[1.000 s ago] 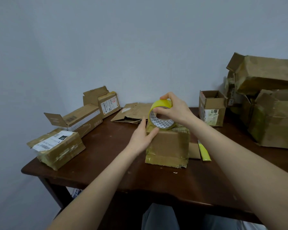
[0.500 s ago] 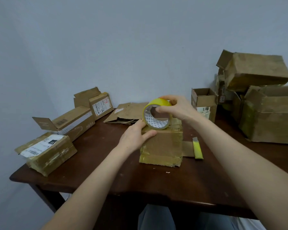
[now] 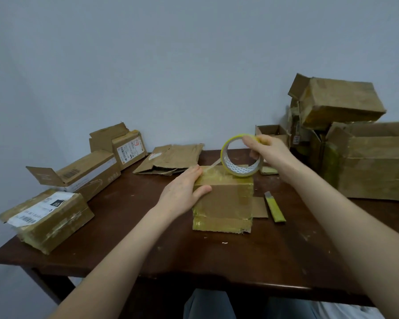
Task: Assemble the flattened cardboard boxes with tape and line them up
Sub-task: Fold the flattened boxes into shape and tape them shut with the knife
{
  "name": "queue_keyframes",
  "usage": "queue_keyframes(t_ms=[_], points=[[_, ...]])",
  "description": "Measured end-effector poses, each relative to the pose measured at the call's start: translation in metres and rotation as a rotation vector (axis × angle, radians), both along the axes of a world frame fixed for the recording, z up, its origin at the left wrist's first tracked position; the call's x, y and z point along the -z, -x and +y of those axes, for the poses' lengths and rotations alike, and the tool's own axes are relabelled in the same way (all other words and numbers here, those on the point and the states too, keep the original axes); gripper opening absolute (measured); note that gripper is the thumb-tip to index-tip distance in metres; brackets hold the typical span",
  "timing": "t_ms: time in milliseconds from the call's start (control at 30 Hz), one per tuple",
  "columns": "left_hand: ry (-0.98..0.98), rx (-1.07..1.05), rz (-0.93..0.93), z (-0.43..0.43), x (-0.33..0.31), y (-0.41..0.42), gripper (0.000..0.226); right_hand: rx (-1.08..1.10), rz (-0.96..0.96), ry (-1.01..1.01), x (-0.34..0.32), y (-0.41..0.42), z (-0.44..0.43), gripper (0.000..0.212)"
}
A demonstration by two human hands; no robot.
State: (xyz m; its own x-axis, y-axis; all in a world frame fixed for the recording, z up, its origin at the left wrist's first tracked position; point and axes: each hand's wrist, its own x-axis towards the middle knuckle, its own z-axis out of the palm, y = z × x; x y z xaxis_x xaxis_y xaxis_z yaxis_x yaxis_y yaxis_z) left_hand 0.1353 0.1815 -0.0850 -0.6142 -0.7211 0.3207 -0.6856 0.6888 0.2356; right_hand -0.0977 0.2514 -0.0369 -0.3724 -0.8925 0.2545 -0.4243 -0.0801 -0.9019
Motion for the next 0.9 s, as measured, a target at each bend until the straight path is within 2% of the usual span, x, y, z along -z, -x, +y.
queue_keyframes(t_ms=[67,133,200,267,400,533,700,833,900], points=[[0.052,0.012,-0.017,-0.001,-0.002,-0.002,0.062,0.008,-0.2,-0.001,0.017,-0.004,0.003,0.049],[0.117,0.012,-0.063,-0.003,-0.008,-0.006,0.064,0.016,-0.277,0.032,0.025,-0.015,0.0,0.042],[0.178,-0.022,-0.162,-0.007,-0.014,-0.009,0.074,-0.003,-0.262,0.059,0.029,-0.035,-0.01,0.031],[0.151,-0.065,-0.215,-0.008,-0.017,-0.009,0.081,-0.07,-0.248,0.054,0.034,-0.059,-0.023,0.028],[0.128,-0.085,-0.22,-0.004,-0.013,-0.008,0.074,-0.111,-0.255,0.095,0.03,-0.071,-0.035,0.017],[0.162,-0.036,-0.243,-0.01,-0.01,-0.013,0.077,-0.18,-0.22,0.151,0.018,-0.059,-0.034,0.027],[0.136,-0.003,-0.287,-0.015,-0.008,-0.016,0.083,-0.105,-0.111,0.141,-0.003,-0.017,-0.027,0.037],[0.163,0.019,-0.294,-0.016,-0.008,-0.013,0.076,-0.133,0.017,0.017,0.004,0.009,-0.012,0.038],[0.18,0.047,-0.304,-0.016,-0.008,-0.015,0.068,-0.105,-0.003,0.016,0.018,0.011,-0.011,0.036]])
